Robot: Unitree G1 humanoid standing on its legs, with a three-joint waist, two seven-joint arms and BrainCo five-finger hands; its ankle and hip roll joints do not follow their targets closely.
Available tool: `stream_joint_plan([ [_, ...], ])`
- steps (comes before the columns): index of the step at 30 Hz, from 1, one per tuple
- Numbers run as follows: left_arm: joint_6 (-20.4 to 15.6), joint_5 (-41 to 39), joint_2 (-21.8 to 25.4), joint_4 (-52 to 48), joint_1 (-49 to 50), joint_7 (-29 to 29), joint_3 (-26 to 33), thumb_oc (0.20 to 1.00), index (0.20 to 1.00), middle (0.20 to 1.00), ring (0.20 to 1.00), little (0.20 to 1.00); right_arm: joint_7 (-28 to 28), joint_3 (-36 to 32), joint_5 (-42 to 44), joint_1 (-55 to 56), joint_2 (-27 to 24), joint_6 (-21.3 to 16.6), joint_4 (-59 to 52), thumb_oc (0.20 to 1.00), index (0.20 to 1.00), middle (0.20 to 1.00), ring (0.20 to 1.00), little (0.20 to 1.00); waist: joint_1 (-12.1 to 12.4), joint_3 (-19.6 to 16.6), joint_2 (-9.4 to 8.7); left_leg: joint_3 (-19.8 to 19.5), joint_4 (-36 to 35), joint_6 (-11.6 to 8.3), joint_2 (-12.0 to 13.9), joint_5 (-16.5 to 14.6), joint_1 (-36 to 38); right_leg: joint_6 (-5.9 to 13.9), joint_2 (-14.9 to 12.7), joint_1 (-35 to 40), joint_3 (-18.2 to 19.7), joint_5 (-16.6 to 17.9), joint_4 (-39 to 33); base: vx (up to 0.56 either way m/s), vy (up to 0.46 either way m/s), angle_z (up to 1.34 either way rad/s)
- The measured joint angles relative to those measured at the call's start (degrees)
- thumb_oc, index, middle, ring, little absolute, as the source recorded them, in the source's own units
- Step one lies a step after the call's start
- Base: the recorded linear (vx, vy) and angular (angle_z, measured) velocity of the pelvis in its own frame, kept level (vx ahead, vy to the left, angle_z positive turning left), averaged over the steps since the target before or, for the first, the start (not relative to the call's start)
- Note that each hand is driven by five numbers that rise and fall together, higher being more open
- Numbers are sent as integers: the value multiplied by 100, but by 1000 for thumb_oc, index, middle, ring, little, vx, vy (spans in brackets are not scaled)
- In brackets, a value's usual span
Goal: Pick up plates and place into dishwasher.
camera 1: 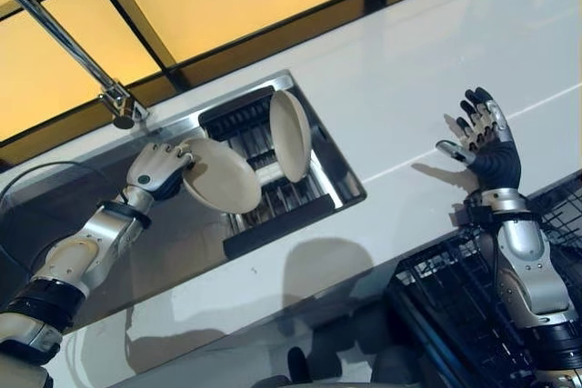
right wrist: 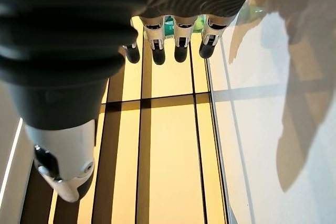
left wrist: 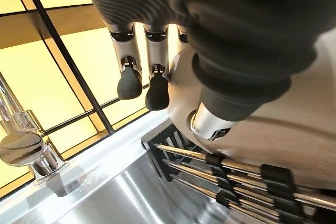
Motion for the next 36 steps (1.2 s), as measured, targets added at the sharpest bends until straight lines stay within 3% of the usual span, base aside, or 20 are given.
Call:
stream_joint_plan([
  [10,-30,448,-239,-378,692,283,101,200,200,200,200,200,203,-100,5,237,28,175,123,1000,1000,1000,1000,1000,23,-289,67,-144,0,5,8,-9,108,0,-9,203,-151,-58,1,13,-12,7],
  [19,629,431,-409,-396,1134,654,612,200,200,200,200,200,267,-123,9,515,48,322,168,1000,1000,1000,1000,1000,37,-499,63,-256,-4,0,29,-16,207,-11,-7,385,-284,-98,-25,-13,-32,5],
  [24,1048,369,-433,-360,1387,837,1096,200,200,200,200,200,295,-315,14,679,218,430,195,1000,1000,1000,1000,1000,202,-664,24,-290,-5,0,34,-16,197,-33,-1,393,-303,-115,-27,-32,-51,3],
  [31,1539,-271,-435,-362,1510,1187,1649,200,200,200,200,200,280,-315,15,841,454,531,261,1000,1000,1000,1000,1000,345,-844,-198,-373,-4,11,35,-5,192,-15,-5,435,-389,-125,-27,-45,-62,6],
  [36,1376,-1324,-495,-444,1560,1424,2032,200,200,200,200,200,271,-315,10,843,462,543,257,1000,1000,1000,1000,1000,419,-982,-312,-442,-6,-4,54,-19,174,-43,7,482,-459,-176,-28,-56,-71,6],
])
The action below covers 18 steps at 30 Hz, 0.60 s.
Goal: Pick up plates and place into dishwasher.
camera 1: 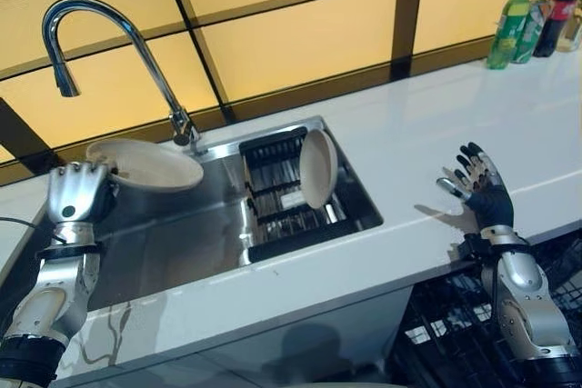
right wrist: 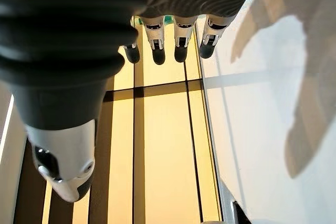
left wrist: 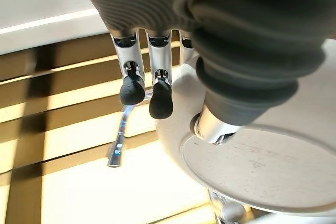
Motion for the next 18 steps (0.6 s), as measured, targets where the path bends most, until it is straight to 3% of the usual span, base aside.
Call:
stream_joint_plan([
  [3,-350,-697,-243,-413,-5,-75,260,200,200,200,200,200,-2,14,-25,-9,4,-7,-21,1000,1000,1000,1000,1000,111,-54,-80,-18,2,-1,5,0,0,4,5,13,-35,-7,0,-48,-66,5],
  [7,-836,-1576,-453,-791,-51,-584,296,200,200,200,200,200,19,140,-181,-84,25,-68,-46,1000,1000,1000,1000,1000,232,-133,-155,-46,2,-1,8,1,-1,20,8,42,-72,-14,0,-60,-69,6],
  [12,-1245,-2922,-739,-1251,-166,-1823,305,200,200,200,200,200,158,351,-320,-342,26,-170,-233,1000,1000,1000,1000,1000,377,-215,-243,-144,1,-4,31,-1,-13,-6,28,85,-159,-42,0,-60,-71,7],
  [18,-1472,-4517,-789,-1729,-453,-3889,-20,200,200,200,200,200,728,713,-525,-940,-1,-272,-396,1000,1000,1000,1000,1000,491,-292,-339,-163,4,-11,77,0,-34,-18,72,87,-195,-48,0,-51,-56,3],
])
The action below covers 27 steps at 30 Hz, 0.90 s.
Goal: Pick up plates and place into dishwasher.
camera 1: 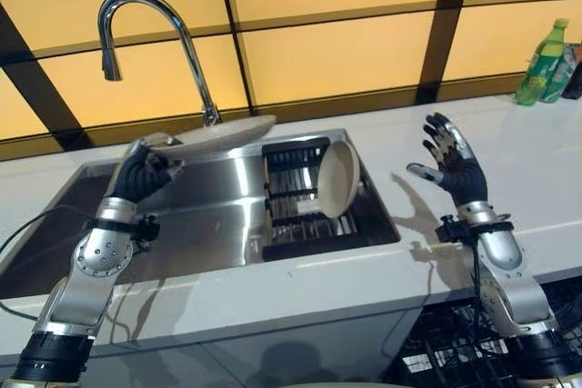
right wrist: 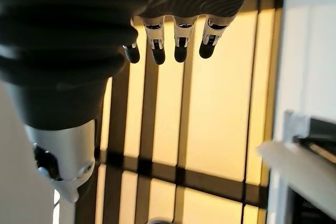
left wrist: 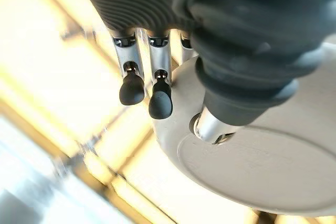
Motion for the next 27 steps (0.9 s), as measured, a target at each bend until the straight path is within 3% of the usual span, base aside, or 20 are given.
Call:
stream_joint_plan([
  [4,4,-702,1,-228,-277,-1162,-394,200,200,200,200,200,410,318,0,-384,-94,-20,-91,1000,1000,1000,1000,1000,32,-13,-19,-17,1,-12,18,-4,10,-13,18,22,-24,-8,0,-23,-30,1],
  [9,131,-1216,12,-224,-545,-1918,-548,200,200,200,200,200,759,521,9,-659,-352,-19,-97,1000,1000,1000,1000,1000,36,-19,-27,-20,0,-20,27,-9,19,-21,25,33,-33,-14,0,-13,-20,0],
  [13,240,-1404,20,-224,-702,-2172,-554,200,200,200,200,200,1173,657,80,-697,-529,18,-149,1000,1000,1000,1000,1000,36,-26,-37,-20,0,-28,32,-16,16,-27,30,31,-34,-21,0,0,0,0],
  [21,453,-1546,236,-224,-882,-2553,-913,200,200,200,200,200,2464,1361,466,-1067,-729,521,-569,1000,1000,1000,1000,1000,37,-89,-128,-32,2,-40,35,-25,10,-25,34,33,-52,-42,1,2,0,0],
  [27,508,-1606,431,-222,-883,-2574,-1068,200,200,200,200,200,2852,1536,741,-1154,-944,751,-604,1000,1000,1000,1000,1000,68,-133,-202,-70,2,-40,35,-25,46,-26,33,59,-91,-47,0,10,-3,2],
])
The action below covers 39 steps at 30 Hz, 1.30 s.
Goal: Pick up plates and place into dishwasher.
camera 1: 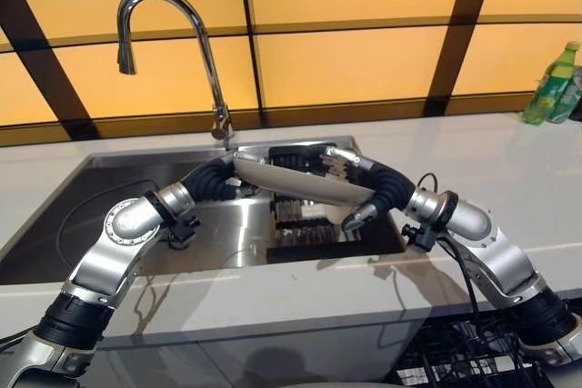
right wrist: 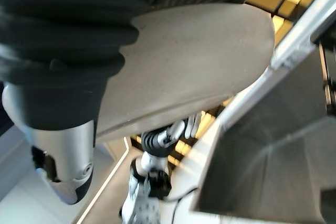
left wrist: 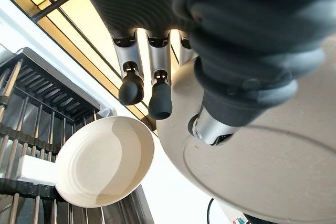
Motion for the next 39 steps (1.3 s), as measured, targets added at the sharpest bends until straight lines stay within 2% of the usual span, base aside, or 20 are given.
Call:
stream_joint_plan([
  [3,2,-28,6,-1,0,0,-3,200,200,200,200,200,41,6,73,0,12,12,-3,1000,1000,1000,1000,1000,115,-3,1,6,-1,0,3,-1,1,1,0,-6,1,-2,0,0,0,0],
  [12,227,-41,8,23,1,-38,-14,200,200,200,200,200,30,166,34,-144,72,23,-13,1000,1000,1000,1000,1000,140,-3,0,-1,4,-2,-1,1,3,-14,0,4,0,7,1,0,0,0],
  [15,278,-41,10,31,1,-38,-14,200,200,200,200,200,-16,243,-240,-155,30,29,-38,1000,1000,1000,1000,1000,136,-4,2,-4,4,-1,-1,1,6,-17,0,14,-5,9,1,0,0,0],
  [16,311,-41,10,30,1,-38,-14,200,200,200,200,200,-54,249,-370,-155,30,34,-60,922,922,922,922,922,135,-5,2,-4,1,0,0,0,3,-10,0,16,-5,4,1,0,0,0],
  [17,350,-41,10,31,1,-37,-14,200,200,200,200,200,-89,252,-495,-155,29,39,-88,645,645,645,645,645,132,-5,4,-4,0,0,0,0,-1,0,-1,17,-5,-3,1,0,0,0],
  [18,370,-41,11,31,3,-27,-13,200,200,200,200,200,-133,251,-641,-155,19,40,-112,485,485,485,485,485,130,-5,4,-4,0,0,0,0,-2,1,-1,21,-5,-4,1,0,0,0],
  [19,381,-41,11,31,4,-12,-13,200,200,200,200,200,-182,251,-779,-155,-6,40,-123,247,247,247,247,247,130,-5,4,-4,-2,1,0,-1,-9,1,-1,26,-5,-7,1,0,0,0],
  [20,382,-42,11,31,6,2,-13,200,200,200,200,200,-220,251,-898,-155,-28,40,-130,200,200,200,200,200,130,-5,4,-4,-2,1,0,-1,-8,1,-1,28,-6,-13,1,0,0,0],
  [26,394,-132,0,31,104,38,-10,200,200,200,200,200,-531,235,-1466,-155,-204,59,-220,200,200,200,200,200,122,-5,6,-11,0,1,1,-1,-15,-4,-2,27,-15,-17,1,0,0,0],
  [39,393,-290,-6,25,233,25,-11,200,200,200,200,200,-779,224,-1640,-149,-211,143,-372,200,200,200,200,200,119,-5,7,-72,-1,1,5,-1,-19,-11,-2,69,-80,-48,1,-1,-2,1],
])
